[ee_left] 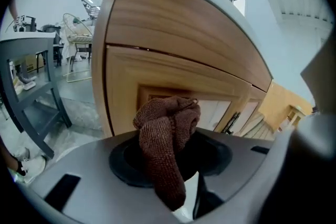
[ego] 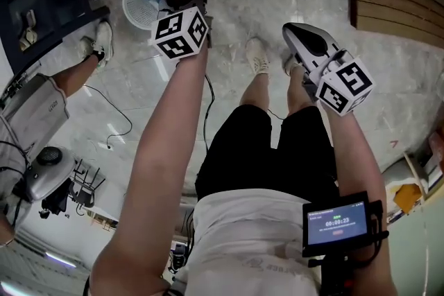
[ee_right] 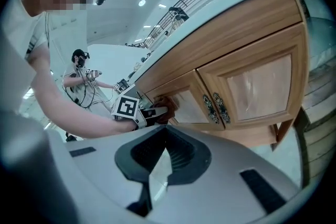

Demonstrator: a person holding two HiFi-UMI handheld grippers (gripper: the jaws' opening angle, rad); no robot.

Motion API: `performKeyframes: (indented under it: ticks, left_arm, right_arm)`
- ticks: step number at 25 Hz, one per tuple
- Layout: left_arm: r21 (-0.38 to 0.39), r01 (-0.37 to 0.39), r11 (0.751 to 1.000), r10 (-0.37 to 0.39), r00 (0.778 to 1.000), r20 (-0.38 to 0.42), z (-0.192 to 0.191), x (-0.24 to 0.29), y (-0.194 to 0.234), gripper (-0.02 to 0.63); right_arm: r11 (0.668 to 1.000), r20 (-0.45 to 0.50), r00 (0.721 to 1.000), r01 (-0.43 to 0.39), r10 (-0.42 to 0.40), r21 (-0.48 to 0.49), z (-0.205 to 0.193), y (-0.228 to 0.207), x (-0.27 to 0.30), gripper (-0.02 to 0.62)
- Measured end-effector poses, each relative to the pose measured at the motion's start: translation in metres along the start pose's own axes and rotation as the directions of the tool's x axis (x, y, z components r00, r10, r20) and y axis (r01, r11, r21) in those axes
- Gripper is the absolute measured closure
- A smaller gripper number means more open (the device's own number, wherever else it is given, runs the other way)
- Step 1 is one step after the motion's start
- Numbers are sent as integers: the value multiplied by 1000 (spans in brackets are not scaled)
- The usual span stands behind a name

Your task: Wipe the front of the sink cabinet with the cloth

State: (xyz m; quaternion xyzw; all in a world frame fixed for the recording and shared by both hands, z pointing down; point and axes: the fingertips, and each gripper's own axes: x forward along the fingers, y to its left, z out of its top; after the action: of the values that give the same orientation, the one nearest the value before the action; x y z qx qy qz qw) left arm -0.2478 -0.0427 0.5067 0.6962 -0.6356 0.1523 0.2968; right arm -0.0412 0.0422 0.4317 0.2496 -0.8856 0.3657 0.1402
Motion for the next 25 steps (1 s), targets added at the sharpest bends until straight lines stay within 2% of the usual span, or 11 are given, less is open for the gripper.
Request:
performKeyframes:
  ticks: [2,6,16,23,25]
  left_arm:
    - [-2,9,1000,-9,1000,-10,-4,7,-14,436]
    - [47,59,997,-58,998,-34,-8,16,-34,436]
    - [78,146,986,-140,987,-76,-17,35,-79,436]
    - [146,251,957,-237,965,-112,-19,42,-118,436]
    - [168,294,941,-278,954,-115,-19,39,-133,436]
  right_arm:
    - [1000,13,1000,11,-11,11,-2,-9,-9,583]
    - [1000,32,999,25,-26,19,-5,-16,-16,583]
    - [998,38,997,59,-60,38,3,-30,-25,583]
    - [997,34,997,67,-69,44,6,-37,-22,583]
    - [997,30,997,67,-68,45,7,-38,-22,583]
